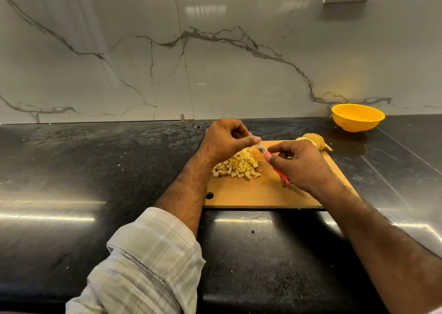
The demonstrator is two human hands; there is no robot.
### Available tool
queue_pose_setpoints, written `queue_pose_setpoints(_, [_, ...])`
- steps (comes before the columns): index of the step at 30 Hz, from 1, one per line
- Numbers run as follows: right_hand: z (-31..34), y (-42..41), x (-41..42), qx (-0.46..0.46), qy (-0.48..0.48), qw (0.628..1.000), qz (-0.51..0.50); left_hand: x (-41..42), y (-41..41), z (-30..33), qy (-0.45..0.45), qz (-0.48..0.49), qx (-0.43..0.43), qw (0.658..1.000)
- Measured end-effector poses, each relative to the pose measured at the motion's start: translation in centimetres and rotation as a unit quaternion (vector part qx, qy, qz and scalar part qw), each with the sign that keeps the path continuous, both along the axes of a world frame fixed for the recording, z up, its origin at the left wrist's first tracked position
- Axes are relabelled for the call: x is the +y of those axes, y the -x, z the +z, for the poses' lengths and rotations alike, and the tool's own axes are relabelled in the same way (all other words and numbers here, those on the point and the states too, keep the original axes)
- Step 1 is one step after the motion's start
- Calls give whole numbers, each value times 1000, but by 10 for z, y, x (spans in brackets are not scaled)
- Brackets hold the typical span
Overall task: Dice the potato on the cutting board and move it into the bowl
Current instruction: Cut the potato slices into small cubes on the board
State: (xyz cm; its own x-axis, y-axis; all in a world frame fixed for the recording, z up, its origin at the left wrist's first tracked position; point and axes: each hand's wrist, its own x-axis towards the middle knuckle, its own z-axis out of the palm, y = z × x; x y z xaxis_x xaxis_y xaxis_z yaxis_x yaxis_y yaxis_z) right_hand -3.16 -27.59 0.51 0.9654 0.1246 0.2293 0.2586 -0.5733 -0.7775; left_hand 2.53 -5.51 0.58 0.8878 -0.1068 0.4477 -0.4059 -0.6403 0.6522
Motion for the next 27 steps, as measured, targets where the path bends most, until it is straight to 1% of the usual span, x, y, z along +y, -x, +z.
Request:
queue_pose_setpoints(3, [1, 2, 0, 35, -85, 995, 27, -2, 2, 1, -38, -5, -2, 999])
queue_pose_setpoints(5, [1, 3, 1, 61, -114, 991, 37, 1, 1, 1, -50, 8, -9, 999])
queue_pose_setpoints(10, [4, 5, 2, 71, -122, 988, 61, 17, -6, 1, -54, 81, -14, 995])
queue_pose_setpoints(13, [5, 5, 1, 77, -129, 986, 65, 23, -10, 1, -56, 101, 7, 993])
queue_pose_setpoints(17, [5, 5, -2, 73, -136, 986, 62, 25, -15, -3, -81, 138, 48, 986])
queue_pose_setpoints(19, [4, 4, -5, 44, -114, 992, 41, 27, -16, -5, -87, 148, 69, 983])
queue_pose_setpoints(21, [0, 0, -7, -6, -45, 999, 12, 27, -17, -6, -83, 147, 81, 982])
queue_pose_setpoints(25, [-5, -11, -19, -63, 36, 997, -36, 21, -14, -8, -75, 109, 69, 989])
queue_pose_setpoints(27, [-6, -19, -35, -112, 62, 988, -87, 10, -12, -9, -100, 92, 53, 989])
